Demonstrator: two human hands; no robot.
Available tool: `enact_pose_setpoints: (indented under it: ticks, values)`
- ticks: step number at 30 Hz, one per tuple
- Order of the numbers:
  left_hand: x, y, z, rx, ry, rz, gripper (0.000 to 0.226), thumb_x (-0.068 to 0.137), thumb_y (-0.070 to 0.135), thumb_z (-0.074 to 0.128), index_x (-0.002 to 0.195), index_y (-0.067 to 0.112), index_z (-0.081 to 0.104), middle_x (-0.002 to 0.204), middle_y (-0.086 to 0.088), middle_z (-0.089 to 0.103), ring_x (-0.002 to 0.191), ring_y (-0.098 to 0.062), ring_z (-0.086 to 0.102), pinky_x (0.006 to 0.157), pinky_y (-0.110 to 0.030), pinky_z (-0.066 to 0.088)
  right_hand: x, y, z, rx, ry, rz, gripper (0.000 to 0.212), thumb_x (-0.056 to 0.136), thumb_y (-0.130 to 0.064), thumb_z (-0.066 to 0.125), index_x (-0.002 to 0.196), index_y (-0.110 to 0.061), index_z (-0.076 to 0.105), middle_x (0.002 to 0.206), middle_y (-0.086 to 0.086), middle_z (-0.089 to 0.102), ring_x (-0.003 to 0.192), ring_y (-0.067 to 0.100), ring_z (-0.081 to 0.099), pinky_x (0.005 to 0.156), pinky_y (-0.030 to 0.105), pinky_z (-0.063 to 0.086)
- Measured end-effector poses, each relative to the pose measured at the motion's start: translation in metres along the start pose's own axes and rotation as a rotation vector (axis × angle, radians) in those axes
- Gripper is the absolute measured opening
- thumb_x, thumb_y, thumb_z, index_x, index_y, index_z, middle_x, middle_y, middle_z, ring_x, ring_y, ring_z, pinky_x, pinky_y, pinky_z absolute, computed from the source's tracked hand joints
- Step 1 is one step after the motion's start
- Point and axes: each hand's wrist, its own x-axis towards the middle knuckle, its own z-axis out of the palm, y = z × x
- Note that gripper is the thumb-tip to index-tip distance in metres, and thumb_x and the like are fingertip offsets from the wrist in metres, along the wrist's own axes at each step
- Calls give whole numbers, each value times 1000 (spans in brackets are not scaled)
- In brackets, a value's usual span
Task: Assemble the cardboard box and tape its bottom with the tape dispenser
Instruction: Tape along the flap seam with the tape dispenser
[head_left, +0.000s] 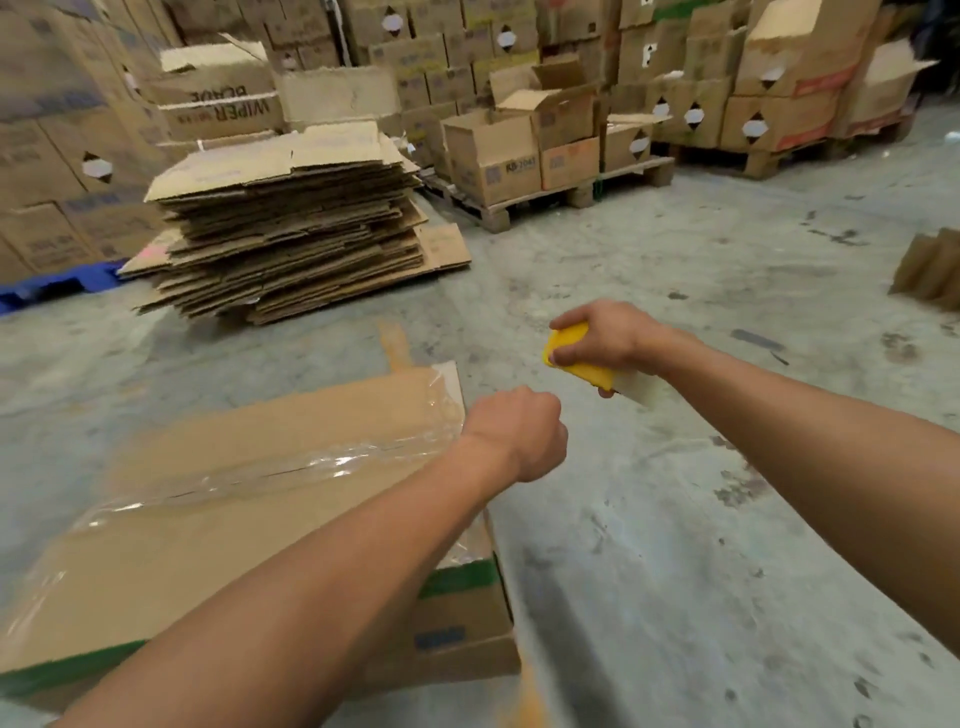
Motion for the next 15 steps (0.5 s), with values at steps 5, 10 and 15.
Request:
enact_pose_setpoints:
  ticks: [5, 10, 15]
  values:
    - [-25, -118, -14, -147, 66, 73, 47, 98, 41, 39, 141, 26, 47, 146, 0, 49, 132, -23, 47, 105, -35, 39, 7, -45, 7, 269, 73, -18, 55, 81, -28, 79, 133, -26, 61, 118, 18, 58, 55, 34, 63, 43, 35, 55]
    - [-90, -198, 21, -70, -106, 232, 71, 92, 69, 20, 155, 36, 10, 163, 8, 10, 150, -10, 5, 122, -37, 7, 6, -87, 35, 327, 78, -87, 54, 85, -27, 76, 136, -21, 58, 113, 17, 60, 53, 20, 59, 35, 15, 43]
    - [-150, -242, 44, -51, -225, 273, 82, 85, 82, 17, 149, 45, -17, 159, 15, -23, 146, -8, -25, 121, -44, -8, 11, -128, 71, 368, 66, -114, 56, 84, -28, 76, 137, -24, 57, 111, 19, 64, 42, 20, 61, 37, 20, 45]
